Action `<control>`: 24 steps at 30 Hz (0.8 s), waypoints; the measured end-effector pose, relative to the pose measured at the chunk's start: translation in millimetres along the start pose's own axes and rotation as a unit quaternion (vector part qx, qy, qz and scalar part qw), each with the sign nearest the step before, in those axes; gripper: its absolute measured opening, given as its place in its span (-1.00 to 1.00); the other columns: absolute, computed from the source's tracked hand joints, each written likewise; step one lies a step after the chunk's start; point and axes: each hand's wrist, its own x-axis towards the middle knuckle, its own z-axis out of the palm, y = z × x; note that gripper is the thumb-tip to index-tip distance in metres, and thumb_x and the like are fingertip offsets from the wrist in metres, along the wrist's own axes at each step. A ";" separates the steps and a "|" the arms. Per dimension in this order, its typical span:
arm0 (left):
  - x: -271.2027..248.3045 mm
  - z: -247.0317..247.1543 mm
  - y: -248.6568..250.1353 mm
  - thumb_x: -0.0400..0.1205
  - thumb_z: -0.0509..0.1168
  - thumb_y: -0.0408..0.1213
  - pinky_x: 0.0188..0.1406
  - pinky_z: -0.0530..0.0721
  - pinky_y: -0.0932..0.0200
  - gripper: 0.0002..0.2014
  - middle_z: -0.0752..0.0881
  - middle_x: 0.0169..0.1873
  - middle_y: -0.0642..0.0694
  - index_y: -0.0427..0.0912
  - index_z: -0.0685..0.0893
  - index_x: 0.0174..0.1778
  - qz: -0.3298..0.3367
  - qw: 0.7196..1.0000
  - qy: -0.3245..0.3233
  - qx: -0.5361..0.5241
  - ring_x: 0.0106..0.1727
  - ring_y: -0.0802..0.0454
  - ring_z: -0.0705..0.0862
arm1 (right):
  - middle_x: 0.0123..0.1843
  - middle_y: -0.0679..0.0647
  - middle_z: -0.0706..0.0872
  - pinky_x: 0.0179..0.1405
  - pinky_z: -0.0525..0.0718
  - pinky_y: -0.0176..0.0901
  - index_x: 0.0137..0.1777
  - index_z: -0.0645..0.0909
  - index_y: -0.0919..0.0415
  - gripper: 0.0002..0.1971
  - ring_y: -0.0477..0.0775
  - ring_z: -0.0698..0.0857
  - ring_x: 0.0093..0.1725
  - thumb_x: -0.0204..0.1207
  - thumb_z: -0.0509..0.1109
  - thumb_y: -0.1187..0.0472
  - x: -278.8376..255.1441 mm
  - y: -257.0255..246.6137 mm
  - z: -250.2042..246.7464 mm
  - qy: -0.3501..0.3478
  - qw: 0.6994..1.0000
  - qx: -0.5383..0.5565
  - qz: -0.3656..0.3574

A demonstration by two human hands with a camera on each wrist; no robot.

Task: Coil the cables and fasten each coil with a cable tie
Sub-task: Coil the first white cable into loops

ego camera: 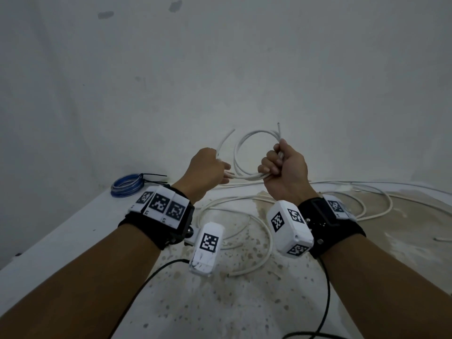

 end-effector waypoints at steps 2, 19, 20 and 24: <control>3.5 1.0 3.1 0.80 0.03 -0.36 0.01 0.80 -0.15 -0.78 0.77 -0.07 -0.30 -0.34 0.57 0.13 0.023 0.999 0.023 -0.014 -0.14 -0.17 0.82 | -0.58 -0.05 0.18 -0.70 0.29 -0.28 -0.30 0.41 0.14 -0.67 -0.09 0.15 -0.67 0.75 0.15 0.13 -1.6 6.1 0.1 -0.020 1.000 -0.004 0.008; 11.4 12.5 5.2 0.75 0.16 -0.19 -0.40 0.46 0.01 -0.63 0.45 -0.44 -0.12 -0.49 0.61 -0.11 0.127 0.983 0.122 -0.050 -0.43 -0.04 0.39 | -0.35 0.09 0.53 -0.56 0.51 -0.20 0.27 0.44 0.27 -0.83 -0.05 0.38 -0.56 0.78 0.16 0.21 -2.2 21.9 8.9 0.001 0.991 -0.134 -0.032; 11.6 12.3 4.9 0.75 0.16 -0.20 -0.41 0.48 0.03 -0.63 0.45 -0.44 -0.11 -0.50 0.61 -0.09 0.123 0.984 0.120 -0.055 -0.43 -0.04 0.40 | -0.31 0.11 0.56 -0.55 0.53 -0.19 0.33 0.44 0.28 -0.78 -0.04 0.40 -0.54 0.78 0.17 0.21 -1.9 21.6 8.5 0.004 0.988 -0.147 -0.039; 12.2 11.8 3.1 0.77 0.15 -0.21 -0.47 0.55 0.15 -0.63 0.42 -0.45 -0.09 -0.52 0.59 -0.08 0.122 0.984 0.114 -0.065 -0.45 -0.02 0.39 | -0.28 0.11 0.61 -0.48 0.63 -0.18 0.26 0.48 0.30 -0.82 -0.06 0.48 -0.52 0.75 0.23 0.23 -0.7 20.2 6.5 0.010 0.981 -0.181 -0.069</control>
